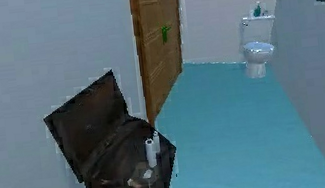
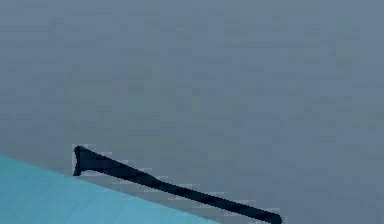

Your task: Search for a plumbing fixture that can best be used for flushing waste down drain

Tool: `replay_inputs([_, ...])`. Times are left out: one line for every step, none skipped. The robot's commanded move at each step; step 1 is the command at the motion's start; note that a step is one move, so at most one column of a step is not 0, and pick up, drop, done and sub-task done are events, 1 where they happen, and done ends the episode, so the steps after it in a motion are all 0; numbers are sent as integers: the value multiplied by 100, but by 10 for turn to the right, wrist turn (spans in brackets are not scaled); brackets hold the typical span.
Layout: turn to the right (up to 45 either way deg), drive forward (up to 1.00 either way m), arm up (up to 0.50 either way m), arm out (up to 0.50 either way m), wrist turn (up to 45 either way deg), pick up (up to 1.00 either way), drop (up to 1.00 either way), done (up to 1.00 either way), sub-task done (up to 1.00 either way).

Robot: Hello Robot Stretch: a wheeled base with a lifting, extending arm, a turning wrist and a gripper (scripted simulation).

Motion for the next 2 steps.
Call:
replay_inputs([-90, 0, 0, 0, 0, 0, 0, 0, 0])
replay_inputs([0, 0, 0, 0, 0, 0, 0, 100, 0])
